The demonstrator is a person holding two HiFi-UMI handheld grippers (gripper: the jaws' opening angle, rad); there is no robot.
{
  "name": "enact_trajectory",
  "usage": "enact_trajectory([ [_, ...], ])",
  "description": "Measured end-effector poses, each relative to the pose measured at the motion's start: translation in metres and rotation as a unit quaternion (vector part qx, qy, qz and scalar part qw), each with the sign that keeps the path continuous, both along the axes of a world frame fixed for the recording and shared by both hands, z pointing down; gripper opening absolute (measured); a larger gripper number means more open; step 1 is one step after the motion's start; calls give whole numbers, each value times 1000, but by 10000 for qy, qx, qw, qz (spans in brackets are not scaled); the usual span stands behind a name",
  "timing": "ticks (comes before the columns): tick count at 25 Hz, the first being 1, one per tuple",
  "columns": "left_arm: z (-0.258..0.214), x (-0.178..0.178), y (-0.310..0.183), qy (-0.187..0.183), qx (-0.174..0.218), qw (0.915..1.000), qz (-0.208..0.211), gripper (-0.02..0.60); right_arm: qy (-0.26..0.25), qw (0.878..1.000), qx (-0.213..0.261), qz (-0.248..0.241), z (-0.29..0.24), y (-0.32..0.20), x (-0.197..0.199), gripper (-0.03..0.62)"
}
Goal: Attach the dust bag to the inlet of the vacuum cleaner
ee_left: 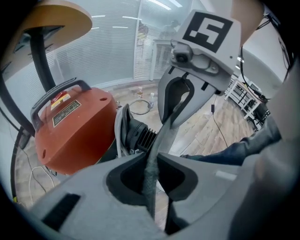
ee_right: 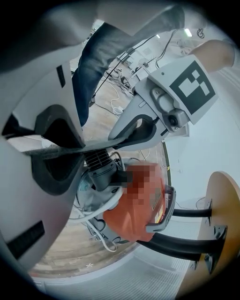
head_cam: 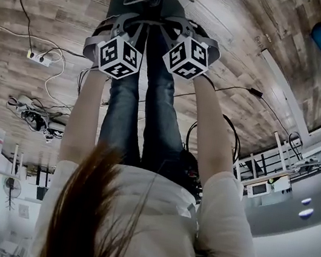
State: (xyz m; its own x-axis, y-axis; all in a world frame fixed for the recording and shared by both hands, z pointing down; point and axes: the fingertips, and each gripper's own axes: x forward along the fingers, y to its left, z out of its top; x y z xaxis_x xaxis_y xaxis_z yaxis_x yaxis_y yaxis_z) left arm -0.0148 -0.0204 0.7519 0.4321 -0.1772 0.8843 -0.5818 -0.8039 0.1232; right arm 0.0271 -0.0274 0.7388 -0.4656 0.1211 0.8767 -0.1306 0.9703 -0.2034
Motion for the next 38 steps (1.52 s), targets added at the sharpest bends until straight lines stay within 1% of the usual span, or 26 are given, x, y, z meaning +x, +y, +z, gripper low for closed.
enact_trajectory([
  [2, 1, 0, -2, -26, -20, 10000, 50, 57, 3, 10000, -11, 45, 1, -2, 1, 35],
  [4, 1, 0, -3, -9, -50, 10000, -39, 58, 17, 10000, 8, 6, 1, -4, -1, 37],
  [7, 0, -3, 0, 40, -112, 9990, -428, 57, 55, 9997, 85, -242, 0, -7, -4, 37],
  [11, 2, -7, 2, 76, -180, 9949, -987, 57, 122, 9977, 146, -651, 0, -9, -8, 40],
  [13, 2, -7, 3, 99, -179, 9933, -1140, 57, 138, 9964, 148, -822, 0, -10, -9, 40],
  [15, 2, -7, 3, 99, -182, 9927, -1187, 57, 126, 9960, 122, -881, 0, -10, -9, 40],
  [17, 1, -7, 0, 34, -150, 9943, -1056, 57, 83, 9973, 55, -724, 1, -11, -9, 40],
  [21, -1, -2, -6, -83, -88, 9984, -557, 61, 10, 9998, -122, -179, 1, -11, -2, 40],
  [26, 0, 0, -12, -204, -147, 9997, 9, 69, -41, 9996, -236, 159, 3, -10, 0, 40],
  [28, 0, 1, -14, -226, -124, 9996, 113, 72, -42, 9996, -231, 176, 3, -10, 1, 41],
  [29, -1, 1, -14, -215, -115, 9997, 43, 72, -26, 9998, -190, 103, 3, -11, 1, 41],
  [30, -1, 0, -14, -188, -116, 9997, -121, 72, -3, 9999, -128, -29, 2, -12, 0, 41],
  [33, -1, -5, -10, -94, -170, 9962, -849, 72, 72, 9977, 90, -662, 0, -15, -5, 43],
  [35, 0, -8, -7, -59, -216, 9923, -1221, 72, 109, 9945, 187, -1029, 0, -14, -8, 43],
  [38, 1, -8, -4, -49, -204, 9886, -1494, 72, 197, 9884, 309, -1471, 0, -14, -9, 44],
])
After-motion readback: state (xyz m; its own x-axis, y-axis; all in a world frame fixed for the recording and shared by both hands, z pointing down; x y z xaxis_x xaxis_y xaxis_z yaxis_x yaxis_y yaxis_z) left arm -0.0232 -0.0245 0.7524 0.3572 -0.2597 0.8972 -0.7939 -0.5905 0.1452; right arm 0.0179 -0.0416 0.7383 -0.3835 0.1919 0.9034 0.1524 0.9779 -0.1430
